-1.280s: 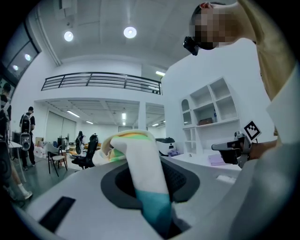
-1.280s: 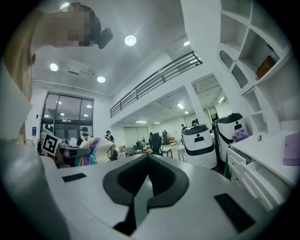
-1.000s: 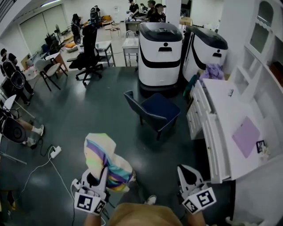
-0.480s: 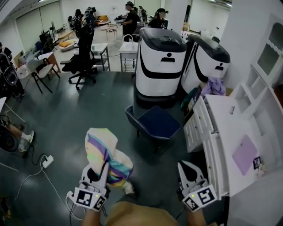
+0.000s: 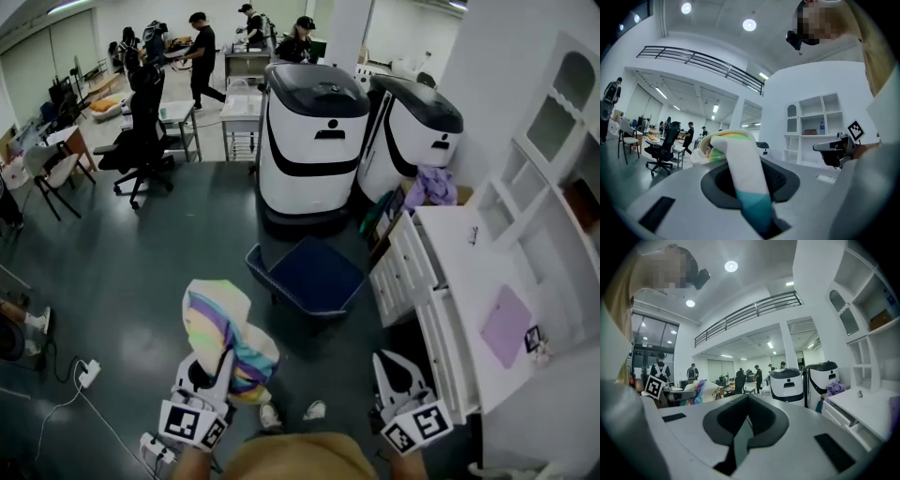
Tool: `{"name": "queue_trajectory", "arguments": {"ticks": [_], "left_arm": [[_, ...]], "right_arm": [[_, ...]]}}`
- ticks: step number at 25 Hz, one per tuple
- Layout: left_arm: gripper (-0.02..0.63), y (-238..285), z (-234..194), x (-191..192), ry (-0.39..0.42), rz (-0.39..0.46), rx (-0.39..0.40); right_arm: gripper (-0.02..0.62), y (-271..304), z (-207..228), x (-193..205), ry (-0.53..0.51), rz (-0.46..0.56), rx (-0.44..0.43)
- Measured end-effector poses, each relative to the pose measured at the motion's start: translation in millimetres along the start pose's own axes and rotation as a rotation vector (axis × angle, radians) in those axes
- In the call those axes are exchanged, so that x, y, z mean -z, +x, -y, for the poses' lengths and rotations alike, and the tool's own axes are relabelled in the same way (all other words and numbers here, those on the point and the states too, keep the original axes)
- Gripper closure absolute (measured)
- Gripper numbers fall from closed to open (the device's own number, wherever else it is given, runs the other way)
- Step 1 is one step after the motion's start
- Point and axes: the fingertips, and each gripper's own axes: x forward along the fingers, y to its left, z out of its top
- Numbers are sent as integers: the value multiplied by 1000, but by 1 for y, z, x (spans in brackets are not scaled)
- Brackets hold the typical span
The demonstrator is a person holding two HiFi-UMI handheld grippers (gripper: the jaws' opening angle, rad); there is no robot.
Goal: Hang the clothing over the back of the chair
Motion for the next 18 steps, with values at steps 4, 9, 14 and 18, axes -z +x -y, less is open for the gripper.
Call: {"name": "queue_trajectory", "arguments": {"ticks": [4, 9, 14, 18], "left_arm": [[515, 24, 3, 10, -24, -31, 22], [515, 58, 20, 15, -14, -63, 31], [515, 96, 33, -3, 19, -45, 20], [514, 123, 31, -14, 37, -23, -24]], "right_arm": [[592, 11, 19, 1, 10, -5, 18], [592, 30, 53, 0, 44, 14, -5], [592, 63, 90, -14, 55, 37, -61], [592, 98, 111, -29, 43, 56, -125]]}}
